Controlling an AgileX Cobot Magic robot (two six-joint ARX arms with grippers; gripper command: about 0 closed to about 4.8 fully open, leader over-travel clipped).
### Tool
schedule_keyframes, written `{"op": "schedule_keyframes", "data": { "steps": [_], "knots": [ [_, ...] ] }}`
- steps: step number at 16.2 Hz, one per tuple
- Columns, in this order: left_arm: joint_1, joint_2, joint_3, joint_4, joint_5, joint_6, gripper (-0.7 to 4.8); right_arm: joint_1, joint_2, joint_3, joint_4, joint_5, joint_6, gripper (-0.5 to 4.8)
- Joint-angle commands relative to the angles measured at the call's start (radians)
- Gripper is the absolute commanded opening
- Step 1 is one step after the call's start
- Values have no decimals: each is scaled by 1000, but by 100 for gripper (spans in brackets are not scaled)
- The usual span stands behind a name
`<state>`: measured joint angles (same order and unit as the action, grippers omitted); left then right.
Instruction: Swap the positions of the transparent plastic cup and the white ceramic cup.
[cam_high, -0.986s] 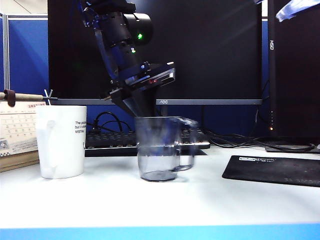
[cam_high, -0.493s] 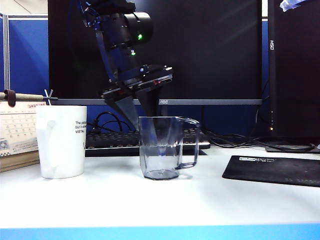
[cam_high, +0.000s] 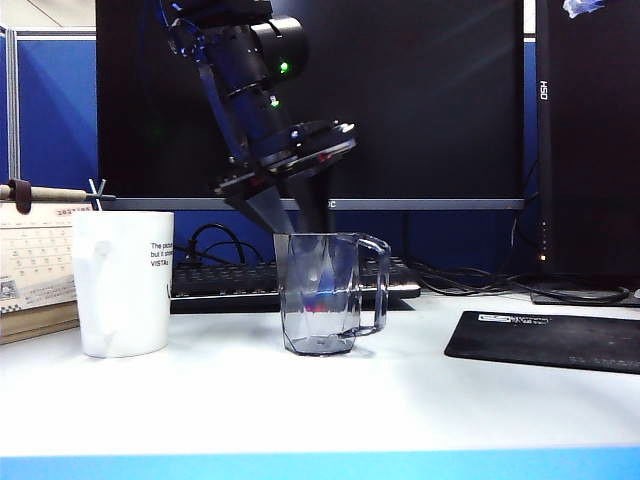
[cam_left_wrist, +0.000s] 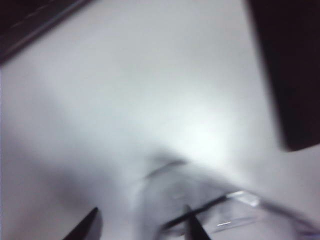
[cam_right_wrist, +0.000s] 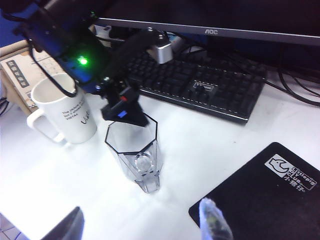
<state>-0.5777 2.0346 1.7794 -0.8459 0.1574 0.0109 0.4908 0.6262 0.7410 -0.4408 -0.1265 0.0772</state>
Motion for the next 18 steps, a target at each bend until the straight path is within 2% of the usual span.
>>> {"op": "schedule_keyframes", "data": {
  "steps": [1, 4, 7, 9, 10, 11, 12, 13, 14, 16, 18],
  "knots": [
    [0, -28, 5, 4, -152, 52, 251, -23, -2, 5, 10, 5, -7, 301],
    [2, -61, 55, 39, -178, 68, 255, -47, -5, 5, 25, 6, -23, 301],
    [2, -63, 202, 26, -97, 63, 255, -64, -31, 5, 43, 6, -27, 295],
    [2, -63, 329, -58, -114, 79, 255, -101, -74, 9, 48, 5, -29, 285],
    [4, -64, 391, -110, -120, 90, 247, -122, -103, 12, 60, 5, -35, 241],
    [15, -75, 464, -169, -115, 91, 190, -150, -144, 12, 89, 5, -56, 201],
    [16, -93, 509, -195, -108, 108, 81, -183, -190, 12, 126, 5, -83, 182],
    [19, -127, 545, -200, -101, 113, -8, -222, -236, 12, 164, 5, -89, 137],
    [29, -173, 570, -192, -82, 112, -5, -262, -277, 12, 202, 5, -89, 109],
    [29, -277, 580, -158, -52, 87, -5, -327, -325, 13, 245, 5, -89, 102],
    [29, -397, 580, -146, -51, 98, -5, -388, -341, 13, 256, -11, -72, 102]
  ]
}}
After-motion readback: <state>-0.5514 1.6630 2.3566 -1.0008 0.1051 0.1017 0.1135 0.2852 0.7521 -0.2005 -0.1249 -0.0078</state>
